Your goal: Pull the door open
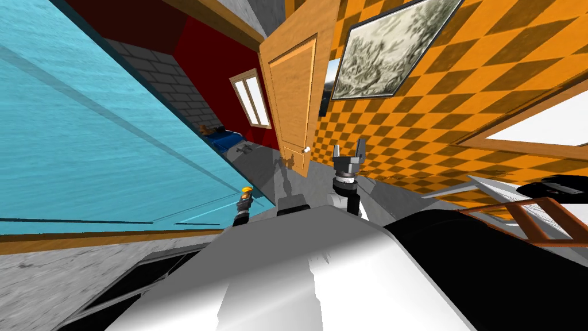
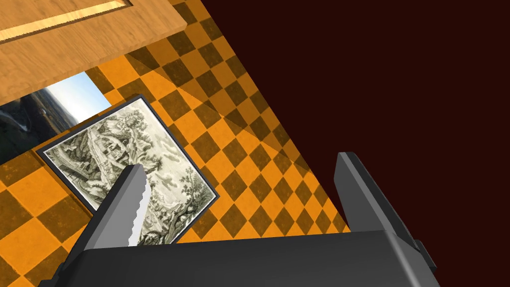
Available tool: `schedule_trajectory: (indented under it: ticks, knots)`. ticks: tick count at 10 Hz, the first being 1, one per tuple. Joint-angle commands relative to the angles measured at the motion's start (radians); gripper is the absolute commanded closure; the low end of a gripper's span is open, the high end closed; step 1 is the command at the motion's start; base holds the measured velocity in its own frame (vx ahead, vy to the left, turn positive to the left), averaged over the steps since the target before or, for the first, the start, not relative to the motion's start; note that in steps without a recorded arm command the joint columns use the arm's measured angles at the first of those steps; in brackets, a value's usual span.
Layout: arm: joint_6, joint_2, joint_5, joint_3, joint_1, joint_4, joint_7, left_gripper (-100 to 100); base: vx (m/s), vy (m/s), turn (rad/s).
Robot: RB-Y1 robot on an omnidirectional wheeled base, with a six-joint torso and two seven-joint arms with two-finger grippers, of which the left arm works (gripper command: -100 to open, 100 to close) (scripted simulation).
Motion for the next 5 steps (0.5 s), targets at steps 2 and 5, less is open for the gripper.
schedule_trajectory:
  ticks: [2,5]
  knots:
    - [-0.029,0.023,-0.013,-0.026,0.017,-0.003,0.028,100,-0.16,0.022,-0.099]
    - [-0.068,0.054,-0.031,-0.061,0.041,-0.007,0.067,100,-0.222,0.054,-0.106]
